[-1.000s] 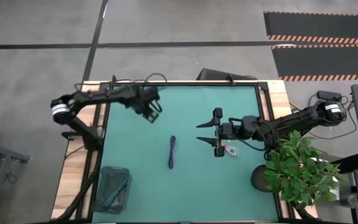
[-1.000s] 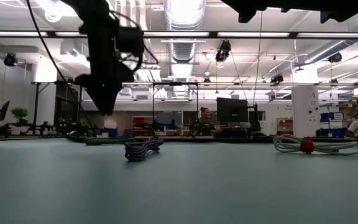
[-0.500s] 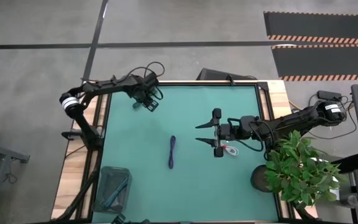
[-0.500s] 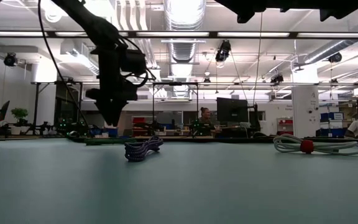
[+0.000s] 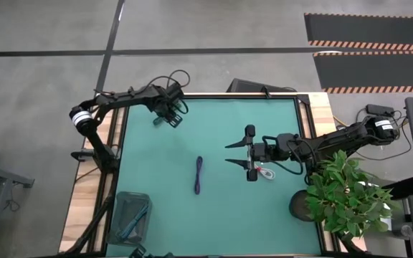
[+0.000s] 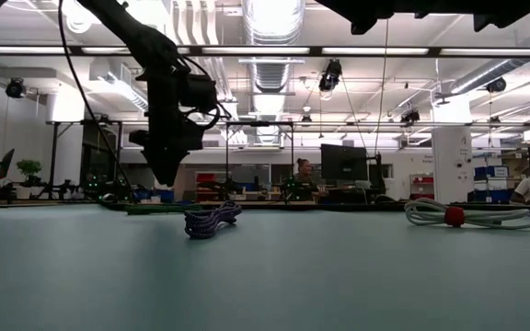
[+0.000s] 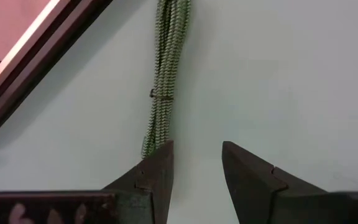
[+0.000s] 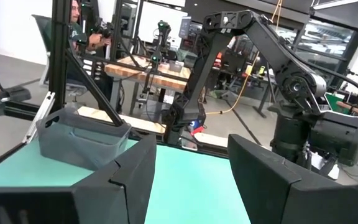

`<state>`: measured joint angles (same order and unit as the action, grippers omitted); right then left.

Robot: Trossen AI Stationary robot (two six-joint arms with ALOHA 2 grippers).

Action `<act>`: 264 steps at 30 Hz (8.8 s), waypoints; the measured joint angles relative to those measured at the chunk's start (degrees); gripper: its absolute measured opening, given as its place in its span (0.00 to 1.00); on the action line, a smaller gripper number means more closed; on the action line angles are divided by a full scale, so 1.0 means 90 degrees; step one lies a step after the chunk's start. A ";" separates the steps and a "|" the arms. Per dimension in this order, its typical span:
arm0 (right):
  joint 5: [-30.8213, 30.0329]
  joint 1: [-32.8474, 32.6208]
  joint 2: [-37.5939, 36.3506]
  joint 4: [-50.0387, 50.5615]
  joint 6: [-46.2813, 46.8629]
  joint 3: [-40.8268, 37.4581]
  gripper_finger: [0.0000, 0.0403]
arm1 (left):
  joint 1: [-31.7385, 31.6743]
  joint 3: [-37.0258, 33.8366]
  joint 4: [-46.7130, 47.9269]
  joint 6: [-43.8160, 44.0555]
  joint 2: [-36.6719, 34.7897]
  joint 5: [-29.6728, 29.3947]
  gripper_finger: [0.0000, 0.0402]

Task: Pick and place USB-C Cables
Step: Put the green charger cable into the gray bin

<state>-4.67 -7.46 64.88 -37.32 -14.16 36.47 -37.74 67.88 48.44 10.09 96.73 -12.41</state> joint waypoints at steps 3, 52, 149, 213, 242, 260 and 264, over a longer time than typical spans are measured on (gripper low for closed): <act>0.0000 0.0000 0.0000 0.0019 -0.0006 0.0000 0.48 | 0.0044 -0.0001 0.0198 0.0262 0.0000 0.0157 0.30; 0.0002 -0.0001 0.0000 0.0595 -0.0159 0.0223 0.48 | -0.0646 0.1574 0.1007 -0.0360 0.1834 0.0002 0.30; 0.0012 -0.0002 -0.0804 0.1560 0.0028 0.0221 0.48 | 0.6538 -0.1749 -0.7101 0.2837 -0.2314 -0.0821 0.00; 0.0023 -0.0005 -0.0957 0.1906 0.0236 0.0221 0.48 | 0.9717 0.0748 0.3386 1.0256 -0.0512 0.2719 0.00; 0.0022 -0.0005 -0.0957 0.1923 0.0190 0.0223 0.48 | 1.0040 -0.0100 0.2493 1.0173 -0.0510 0.2482 0.00; 0.0019 -0.0005 -0.0954 0.1926 0.0176 0.0223 0.48 | 1.0040 -0.0509 0.2107 1.0195 -0.0510 0.2480 0.00; 0.0019 -0.0005 -0.0954 0.1928 0.0176 0.0223 0.48 | 1.0040 -0.0676 0.1944 1.0221 -0.0510 0.2482 0.00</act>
<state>-4.49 -7.51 56.29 -19.97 -12.58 38.48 52.62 61.79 65.94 102.07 92.14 9.93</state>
